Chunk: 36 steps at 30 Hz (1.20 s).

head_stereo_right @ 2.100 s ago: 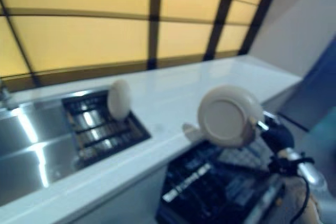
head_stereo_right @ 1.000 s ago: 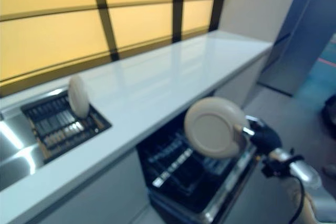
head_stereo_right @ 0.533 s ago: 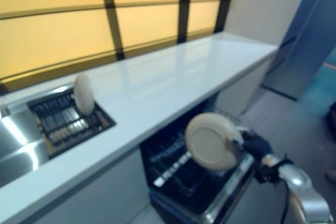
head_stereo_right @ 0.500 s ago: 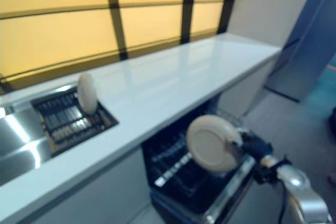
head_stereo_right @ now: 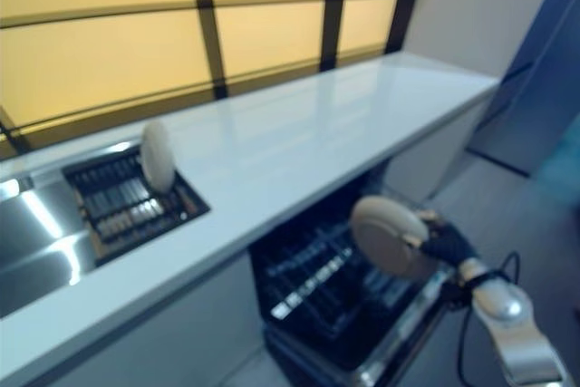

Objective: Take plates into dishwasher

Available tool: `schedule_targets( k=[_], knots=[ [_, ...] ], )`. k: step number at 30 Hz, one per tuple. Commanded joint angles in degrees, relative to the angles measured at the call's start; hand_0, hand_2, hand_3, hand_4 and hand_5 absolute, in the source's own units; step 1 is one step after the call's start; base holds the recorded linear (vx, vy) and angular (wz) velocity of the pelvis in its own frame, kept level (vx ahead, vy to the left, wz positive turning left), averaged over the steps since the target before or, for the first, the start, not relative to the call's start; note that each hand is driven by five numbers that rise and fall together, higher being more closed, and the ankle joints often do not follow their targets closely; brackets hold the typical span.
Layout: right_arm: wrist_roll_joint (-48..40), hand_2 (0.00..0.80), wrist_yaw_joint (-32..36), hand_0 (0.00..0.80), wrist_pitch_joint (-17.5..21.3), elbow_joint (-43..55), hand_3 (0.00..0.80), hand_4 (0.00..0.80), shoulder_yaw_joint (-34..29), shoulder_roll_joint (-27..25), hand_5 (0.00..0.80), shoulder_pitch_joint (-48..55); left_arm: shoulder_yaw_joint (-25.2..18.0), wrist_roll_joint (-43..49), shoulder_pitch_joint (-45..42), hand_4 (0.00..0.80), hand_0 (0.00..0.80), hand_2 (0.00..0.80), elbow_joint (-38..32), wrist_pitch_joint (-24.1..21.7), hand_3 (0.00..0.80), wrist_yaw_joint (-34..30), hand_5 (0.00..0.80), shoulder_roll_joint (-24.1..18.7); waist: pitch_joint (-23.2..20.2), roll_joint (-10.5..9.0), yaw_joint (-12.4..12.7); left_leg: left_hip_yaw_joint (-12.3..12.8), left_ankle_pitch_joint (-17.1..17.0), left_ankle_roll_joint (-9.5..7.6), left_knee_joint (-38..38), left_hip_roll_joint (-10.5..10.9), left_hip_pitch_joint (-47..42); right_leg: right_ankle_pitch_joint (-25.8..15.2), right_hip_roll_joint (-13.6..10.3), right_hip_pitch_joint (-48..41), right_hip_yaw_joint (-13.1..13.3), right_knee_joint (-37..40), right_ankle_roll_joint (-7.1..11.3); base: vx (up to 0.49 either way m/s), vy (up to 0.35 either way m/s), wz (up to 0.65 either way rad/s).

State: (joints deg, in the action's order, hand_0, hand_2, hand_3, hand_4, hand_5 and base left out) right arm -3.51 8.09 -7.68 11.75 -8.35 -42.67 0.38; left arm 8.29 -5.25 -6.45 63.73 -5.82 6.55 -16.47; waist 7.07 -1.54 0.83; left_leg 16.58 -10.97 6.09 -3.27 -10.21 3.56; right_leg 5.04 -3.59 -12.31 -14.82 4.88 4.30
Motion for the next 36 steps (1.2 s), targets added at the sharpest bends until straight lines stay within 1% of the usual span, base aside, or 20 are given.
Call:
schedule_targets(
  k=[1, 7, 8, 10, 15, 21, 22, 25, 27, 29, 31, 36],
  knots=[
    [4.25, 0.800, -3.51, 0.800, 4.45, 6.46, 0.800, 0.800, -2.77, -2.58, 0.800, -1.62, 0.73, 1.48, 1.86, 0.000, 0.000, 0.000, 0.60, -0.35, 0.000, -0.20, 0.000, -0.63, -2.29, -0.40, 0.46, -1.59, -4.54, 3.80, -0.26, -3.41, 4.11, -3.43, 0.46, -0.85, 2.03, 0.12, -1.02, 0.000, 0.000, 0.00],
    [9.30, 0.800, -4.96, 0.800, 5.95, 7.60, 0.800, 0.800, -2.49, -1.77, 0.800, -0.81, 0.27, 1.82, 1.50, 0.000, 0.000, 0.000, 0.21, -0.13, 0.000, -0.21, 0.000, -0.22, -1.93, -0.20, 0.38, -1.52, -4.95, 3.95, -0.22, -3.63, 3.73, -3.45, 0.62, -0.97, 1.89, 0.08, -1.09, 0.000, 0.000, 0.00],
    [11.53, 0.800, -5.34, 0.800, 6.66, 7.81, 0.800, 0.800, -2.15, -1.55, 0.800, -0.59, 0.23, 1.87, 1.40, 0.000, 0.000, 0.000, 0.06, -0.08, 0.000, -0.15, 0.000, -0.08, -1.88, -0.15, 0.36, -1.46, -4.94, 3.96, -0.21, -3.66, 3.65, -3.47, 0.63, -0.95, 1.83, 0.07, -1.08, 0.000, 0.000, 0.00],
    [11.94, 0.800, -5.44, 0.800, 6.75, 8.13, 0.800, 0.800, -1.96, -1.59, 0.800, -0.37, 0.21, 1.90, 1.29, 0.000, 0.000, 0.000, 0.04, -0.18, 0.000, -0.12, 0.000, 0.05, -1.80, -0.10, 0.27, -1.39, -4.90, 3.95, -0.23, -3.72, 3.54, -3.49, 0.60, -0.93, 1.83, 0.05, -1.04, 0.000, 0.000, 0.00],
    [15.82, 0.800, -6.53, 0.800, 8.83, 8.82, 0.800, 0.800, -0.61, -0.61, 0.800, 0.54, 0.00, 2.44, 1.03, 0.000, 0.000, 0.000, -0.94, 0.23, 0.000, -0.12, 0.000, 0.49, -1.44, 0.13, 0.21, -1.35, -5.19, 4.08, -0.12, -3.91, 3.33, -3.52, 0.68, -0.92, 1.77, -0.04, -0.97, 0.000, 0.000, 0.00],
    [16.36, 0.800, -7.25, 0.800, 9.32, 9.34, 0.800, 0.800, 2.25, 1.36, 0.800, 1.42, 0.27, 2.66, 0.86, 0.000, 0.000, 0.000, -1.54, 0.50, 0.000, 0.21, 0.000, 1.02, -1.19, 0.33, 0.10, -1.40, -5.21, 4.03, -0.14, -3.99, 3.06, -3.56, 0.64, -0.90, 1.73, -0.10, -0.91, 0.000, 0.000, 0.00],
    [15.74, 0.800, -7.42, 0.800, 9.33, 9.08, 0.800, 0.800, 3.92, 2.47, 0.800, 1.52, 0.55, 2.62, 0.76, 0.000, 0.000, 0.000, -2.06, 0.64, 0.000, 0.37, 0.000, 1.30, -1.05, 0.47, 0.15, -1.48, -5.27, 4.02, -0.17, -3.99, 2.95, -3.56, 0.71, -0.94, 1.72, -0.07, -0.90, 0.000, 0.000, 0.00],
    [15.59, 0.800, -7.17, 0.800, 9.29, 8.62, 0.800, 0.800, 5.90, 3.98, 0.800, 1.63, 0.96, 2.52, 0.75, 0.000, 0.000, 0.000, -2.43, 0.68, 0.000, 0.51, 0.000, 1.55, -0.88, 0.64, 0.27, -1.58, -5.38, 3.97, -0.11, -3.96, 3.02, -3.52, 0.68, -0.99, 1.68, -0.09, -0.93, 0.000, 0.000, 0.00],
    [14.85, 0.800, -6.81, 0.800, 8.70, 8.42, 0.800, 0.800, 7.90, 5.01, 0.800, 1.58, 1.31, 2.69, 0.83, 0.000, 0.000, 0.000, -2.90, 0.92, 0.000, 0.46, 0.000, 1.70, -0.78, 0.81, 0.51, -1.64, -5.16, 3.82, -0.15, -3.93, 2.97, -3.48, 0.53, -1.10, 1.38, -0.09, -0.85, 0.000, 0.000, 0.00],
    [14.19, 0.800, -6.79, 0.800, 8.56, 8.27, 0.800, 0.800, 8.54, 5.24, 0.800, 1.44, 1.51, 2.55, 0.91, 0.000, 0.000, 0.000, -3.10, 1.08, 0.000, 0.55, 0.000, 1.68, -0.73, 0.87, 0.64, -1.69, -5.14, 3.80, -0.15, -3.92, 2.96, -3.44, 0.49, -1.19, 1.24, -0.09, -0.84, 0.000, 0.000, 0.00],
    [13.25, 0.800, -5.84, 0.800, 9.11, 7.97, 0.800, 0.800, 9.41, 5.60, 0.800, 1.07, 1.76, 2.59, 1.17, 0.000, 0.000, 0.000, -3.13, 1.31, 0.000, 0.55, 0.000, 1.60, -0.69, 0.93, 0.83, -1.78, -4.95, 3.73, -0.20, -3.82, 2.99, -3.43, 0.36, -1.23, 0.96, -0.10, -0.75, 0.000, 0.000, 0.00],
    [9.61, 0.800, -3.21, 0.800, 7.90, 9.29, 0.800, 0.800, 10.84, 6.13, 0.800, 1.35, 1.89, 3.04, 0.99, 0.000, 0.000, 0.000, -3.70, 1.99, 0.000, 0.79, 0.000, 1.34, -0.77, 0.86, 1.13, -1.85, -4.43, 3.60, -0.26, -3.53, 2.87, -3.21, 0.15, -1.57, 0.67, -0.14, -0.64, 0.000, 0.000, 0.00]
  ],
)
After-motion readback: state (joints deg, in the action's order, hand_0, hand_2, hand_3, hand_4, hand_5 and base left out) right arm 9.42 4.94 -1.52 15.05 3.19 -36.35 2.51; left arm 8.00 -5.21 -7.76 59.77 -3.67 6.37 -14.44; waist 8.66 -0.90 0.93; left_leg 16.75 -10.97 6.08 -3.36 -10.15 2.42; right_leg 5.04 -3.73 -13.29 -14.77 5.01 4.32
